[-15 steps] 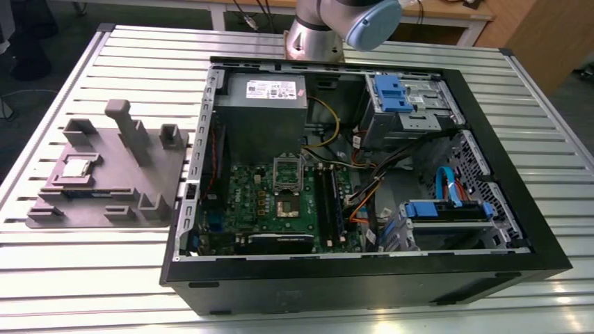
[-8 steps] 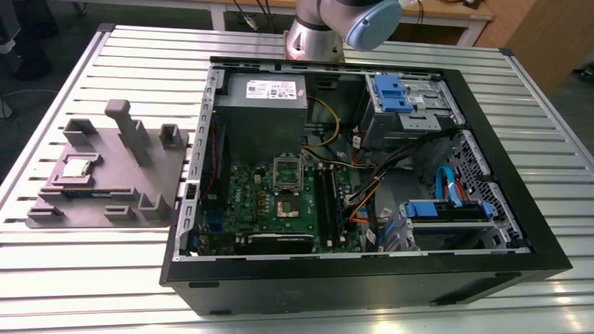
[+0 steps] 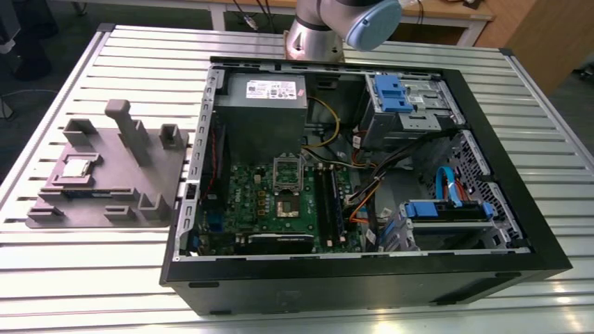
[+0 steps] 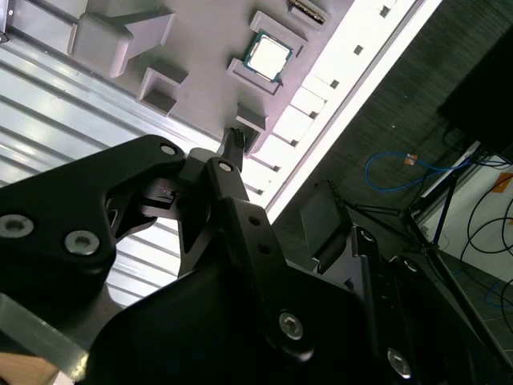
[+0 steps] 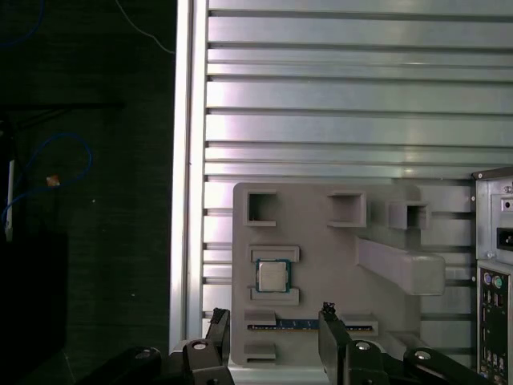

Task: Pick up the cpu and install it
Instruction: 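Pick up the cpu and move it towards the insertion slot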

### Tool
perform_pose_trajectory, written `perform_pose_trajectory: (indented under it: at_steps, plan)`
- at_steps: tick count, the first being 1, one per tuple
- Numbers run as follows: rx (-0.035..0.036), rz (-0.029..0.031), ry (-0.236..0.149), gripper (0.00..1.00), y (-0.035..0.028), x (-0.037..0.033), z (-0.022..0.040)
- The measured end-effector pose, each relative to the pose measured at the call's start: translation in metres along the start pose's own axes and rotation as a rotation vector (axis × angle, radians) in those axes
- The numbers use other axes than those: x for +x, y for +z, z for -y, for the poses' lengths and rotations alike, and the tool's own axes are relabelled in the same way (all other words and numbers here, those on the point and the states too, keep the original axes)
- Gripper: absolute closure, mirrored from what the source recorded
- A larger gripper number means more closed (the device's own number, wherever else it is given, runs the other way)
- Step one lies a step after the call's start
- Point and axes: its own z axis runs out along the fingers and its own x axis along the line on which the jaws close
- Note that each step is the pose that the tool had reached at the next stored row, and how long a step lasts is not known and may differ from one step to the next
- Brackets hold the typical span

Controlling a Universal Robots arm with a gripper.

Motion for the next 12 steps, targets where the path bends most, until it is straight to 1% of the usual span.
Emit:
perform_pose_trajectory:
  at_steps: [3,5,12]
  plan:
    - [0.0000,0.0000,0.000,0.44,0.0000,0.0003,0.0000]
    - [0.0000,0.0000,0.000,0.44,0.0020,0.0005,0.0001]
    - [0.0000,0.0000,0.000,0.44,0.0031,0.0005,0.0001]
